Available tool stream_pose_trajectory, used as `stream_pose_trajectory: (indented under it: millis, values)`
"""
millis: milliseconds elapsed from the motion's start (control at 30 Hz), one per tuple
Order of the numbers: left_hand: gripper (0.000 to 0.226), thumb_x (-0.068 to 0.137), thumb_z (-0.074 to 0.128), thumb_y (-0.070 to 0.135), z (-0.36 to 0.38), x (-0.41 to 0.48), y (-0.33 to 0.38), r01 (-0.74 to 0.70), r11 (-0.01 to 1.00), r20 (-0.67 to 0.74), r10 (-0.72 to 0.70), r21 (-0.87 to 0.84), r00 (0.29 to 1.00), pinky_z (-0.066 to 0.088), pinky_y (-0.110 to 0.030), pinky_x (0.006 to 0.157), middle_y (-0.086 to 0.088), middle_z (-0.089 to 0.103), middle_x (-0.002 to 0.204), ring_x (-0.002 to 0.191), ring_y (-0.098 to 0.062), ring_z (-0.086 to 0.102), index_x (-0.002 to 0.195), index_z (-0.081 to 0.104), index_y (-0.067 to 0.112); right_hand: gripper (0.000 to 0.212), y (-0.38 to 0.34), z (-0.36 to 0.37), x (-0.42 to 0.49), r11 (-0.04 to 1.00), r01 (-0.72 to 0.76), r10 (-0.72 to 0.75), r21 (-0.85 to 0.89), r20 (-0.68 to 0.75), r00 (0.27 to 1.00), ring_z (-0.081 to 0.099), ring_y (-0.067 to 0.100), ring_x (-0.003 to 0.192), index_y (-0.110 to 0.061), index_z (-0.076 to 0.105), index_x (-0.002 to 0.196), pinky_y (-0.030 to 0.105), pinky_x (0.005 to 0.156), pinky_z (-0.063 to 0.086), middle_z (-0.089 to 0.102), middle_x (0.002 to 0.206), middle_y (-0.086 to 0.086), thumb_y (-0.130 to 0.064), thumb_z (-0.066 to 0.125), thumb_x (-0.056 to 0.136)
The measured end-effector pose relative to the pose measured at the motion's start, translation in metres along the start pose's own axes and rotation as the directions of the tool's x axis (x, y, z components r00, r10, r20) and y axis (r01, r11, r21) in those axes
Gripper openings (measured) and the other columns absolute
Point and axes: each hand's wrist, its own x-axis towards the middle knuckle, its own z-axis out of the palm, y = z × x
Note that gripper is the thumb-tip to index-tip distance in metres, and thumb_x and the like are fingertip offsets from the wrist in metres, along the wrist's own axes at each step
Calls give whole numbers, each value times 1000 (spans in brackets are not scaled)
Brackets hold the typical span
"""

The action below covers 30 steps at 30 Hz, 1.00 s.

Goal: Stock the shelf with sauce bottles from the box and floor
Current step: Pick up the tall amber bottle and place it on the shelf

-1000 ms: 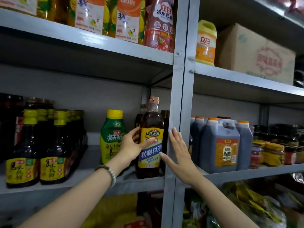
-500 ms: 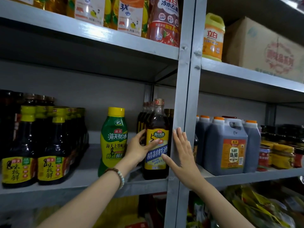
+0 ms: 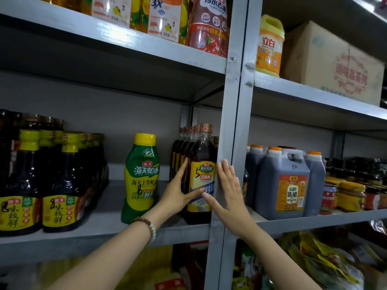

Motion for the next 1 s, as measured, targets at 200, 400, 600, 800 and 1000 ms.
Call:
stream_pose_trajectory:
  millis: [200, 400, 600, 800, 1000]
  values:
    - [122, 68, 83, 23, -5, -8, -9, -30, 997, 150, 19, 71, 989, 37, -45, 108, 12, 30, 150, 135, -9, 35, 142, -11, 52, 84, -1, 2, -1, 1000, 4, -4, -11, -9, 1000, -22, -1, 141, -43, -12, 145, 31, 115, -10, -21, 154, -25, -68, 40, 84]
    - [122, 69, 82, 20, -1, -6, -7, -37, 993, 106, 26, 110, 994, 35, -46, 109, 7, 31, 151, 137, -13, 33, 145, -10, 44, 83, 1, 3, 0, 1000, 11, -11, -1, -7, 1000, -23, -1, 141, -46, -14, 144, 34, 116, -9, -21, 154, -25, -64, 42, 85]
    - [120, 69, 82, 21, 2, -8, -8, -56, 993, 97, 46, 104, 994, 33, -46, 111, 6, 31, 151, 137, -13, 32, 147, -7, 39, 85, 0, 4, -1, 1000, 6, -6, -16, -19, 1000, -22, -1, 141, -45, -13, 145, 35, 117, -8, -21, 154, -24, -62, 45, 86]
    - [97, 74, 78, 27, -3, -24, -9, -12, 999, -53, 14, 46, 998, 34, -31, 107, 7, 35, 148, 135, -8, 32, 147, 16, 34, 91, 1, -1, 0, 997, 11, -11, -70, 9, 1000, -23, -1, 141, -40, -13, 147, 30, 114, -9, -23, 153, -24, -66, 46, 84]
    - [73, 83, 69, 27, -36, -44, 10, -4, 993, -88, 14, 118, 996, 41, -33, 102, 5, 44, 142, 129, -13, 42, 145, 29, 24, 96, -10, -4, -2, 991, -17, 19, -134, 20, 1000, -22, 3, 142, -33, -11, 149, 35, 117, -4, -22, 155, -18, -60, 53, 83]
